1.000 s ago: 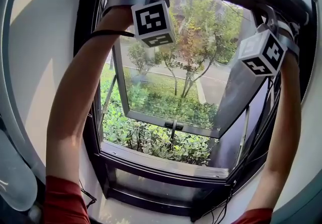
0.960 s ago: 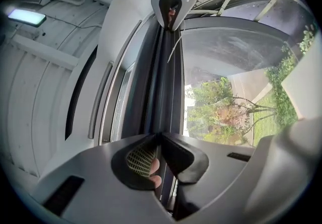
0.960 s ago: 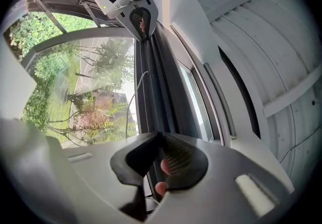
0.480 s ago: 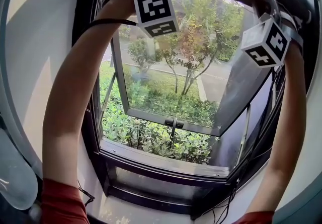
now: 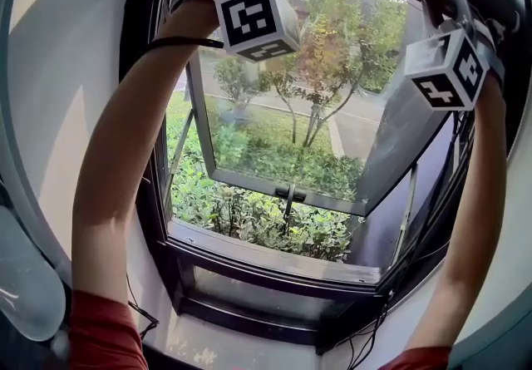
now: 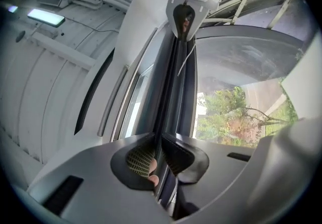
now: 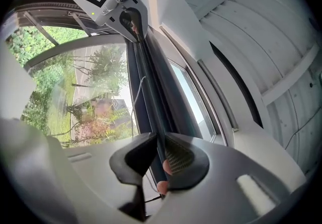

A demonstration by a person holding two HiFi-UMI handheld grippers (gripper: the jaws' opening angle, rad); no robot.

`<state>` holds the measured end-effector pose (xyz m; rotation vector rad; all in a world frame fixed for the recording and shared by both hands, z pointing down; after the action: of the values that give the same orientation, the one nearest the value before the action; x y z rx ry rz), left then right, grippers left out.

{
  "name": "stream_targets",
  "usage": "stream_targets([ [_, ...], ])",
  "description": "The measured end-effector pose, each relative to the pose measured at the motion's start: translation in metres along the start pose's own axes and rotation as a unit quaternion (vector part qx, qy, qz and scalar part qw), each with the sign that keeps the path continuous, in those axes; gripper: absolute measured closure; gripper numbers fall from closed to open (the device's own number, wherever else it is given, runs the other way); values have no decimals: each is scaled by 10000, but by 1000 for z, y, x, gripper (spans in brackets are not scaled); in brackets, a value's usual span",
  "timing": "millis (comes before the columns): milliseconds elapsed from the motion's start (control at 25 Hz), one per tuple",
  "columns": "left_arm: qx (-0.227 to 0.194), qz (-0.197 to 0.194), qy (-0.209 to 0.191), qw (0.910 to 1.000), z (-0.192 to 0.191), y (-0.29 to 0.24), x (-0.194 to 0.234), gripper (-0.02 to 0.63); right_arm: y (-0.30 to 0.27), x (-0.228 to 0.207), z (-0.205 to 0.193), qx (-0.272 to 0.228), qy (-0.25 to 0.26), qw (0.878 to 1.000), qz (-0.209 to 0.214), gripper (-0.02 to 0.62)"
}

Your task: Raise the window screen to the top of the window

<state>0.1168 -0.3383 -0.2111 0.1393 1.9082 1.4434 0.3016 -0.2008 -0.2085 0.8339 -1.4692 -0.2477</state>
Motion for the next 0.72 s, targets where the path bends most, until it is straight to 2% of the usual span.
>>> stream_targets([
  [360,-41,-67,913,9958,1,34,-3,563,20,19,-13,-92,-422,9990,76,538],
  [720,103,-260,2008,9792,-17,88,-17,563,57,55,-28,-366,-1301,9903,310,538],
])
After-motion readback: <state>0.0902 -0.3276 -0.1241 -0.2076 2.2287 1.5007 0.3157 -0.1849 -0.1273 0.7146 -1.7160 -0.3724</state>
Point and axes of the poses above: the fingertips, and each gripper's own axes: y backward along the fingers, x to its left, z out of its top, the point moved 4 cm from there along y, backward along the fingers, and after that the axes turned 6 degrees about z, right-handed, at the moved point
